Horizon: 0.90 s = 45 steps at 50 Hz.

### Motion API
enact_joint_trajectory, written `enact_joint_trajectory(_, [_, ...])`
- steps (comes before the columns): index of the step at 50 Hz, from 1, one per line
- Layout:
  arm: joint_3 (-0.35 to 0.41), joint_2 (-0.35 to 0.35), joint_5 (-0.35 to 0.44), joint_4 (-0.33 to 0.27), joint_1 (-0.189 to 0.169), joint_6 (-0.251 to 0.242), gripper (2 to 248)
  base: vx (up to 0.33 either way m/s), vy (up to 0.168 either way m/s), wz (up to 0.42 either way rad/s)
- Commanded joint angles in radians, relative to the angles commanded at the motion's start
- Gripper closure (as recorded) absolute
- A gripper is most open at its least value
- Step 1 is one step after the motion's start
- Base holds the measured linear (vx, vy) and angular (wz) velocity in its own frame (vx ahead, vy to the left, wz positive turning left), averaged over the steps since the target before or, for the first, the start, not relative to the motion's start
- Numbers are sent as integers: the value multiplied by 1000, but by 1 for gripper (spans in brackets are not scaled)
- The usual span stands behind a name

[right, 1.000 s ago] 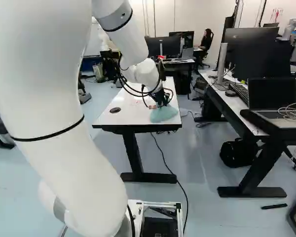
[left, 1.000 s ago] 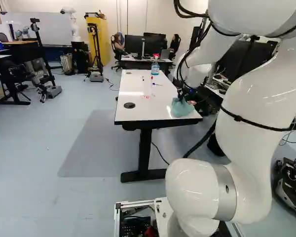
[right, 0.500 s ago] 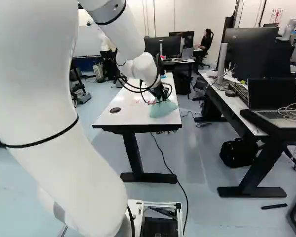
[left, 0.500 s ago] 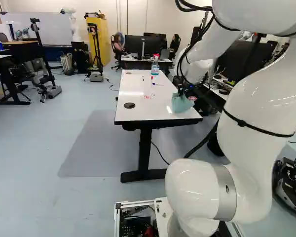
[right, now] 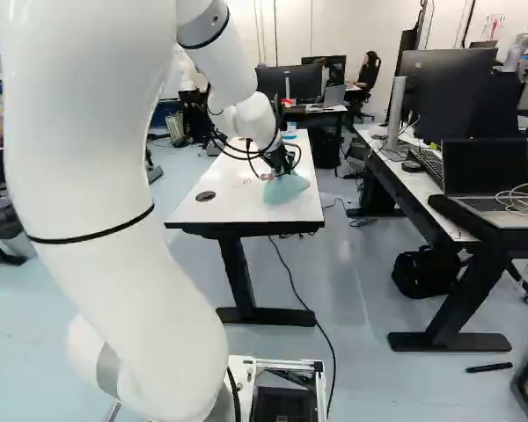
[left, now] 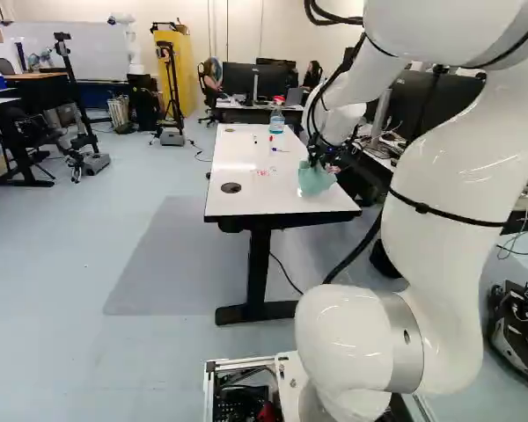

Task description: Clean the table with the green towel

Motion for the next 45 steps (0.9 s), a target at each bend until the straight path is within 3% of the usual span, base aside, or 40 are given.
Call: enact_joint_trajectory(45, [-206,-175,0,0,99,0,208,0,0,0])
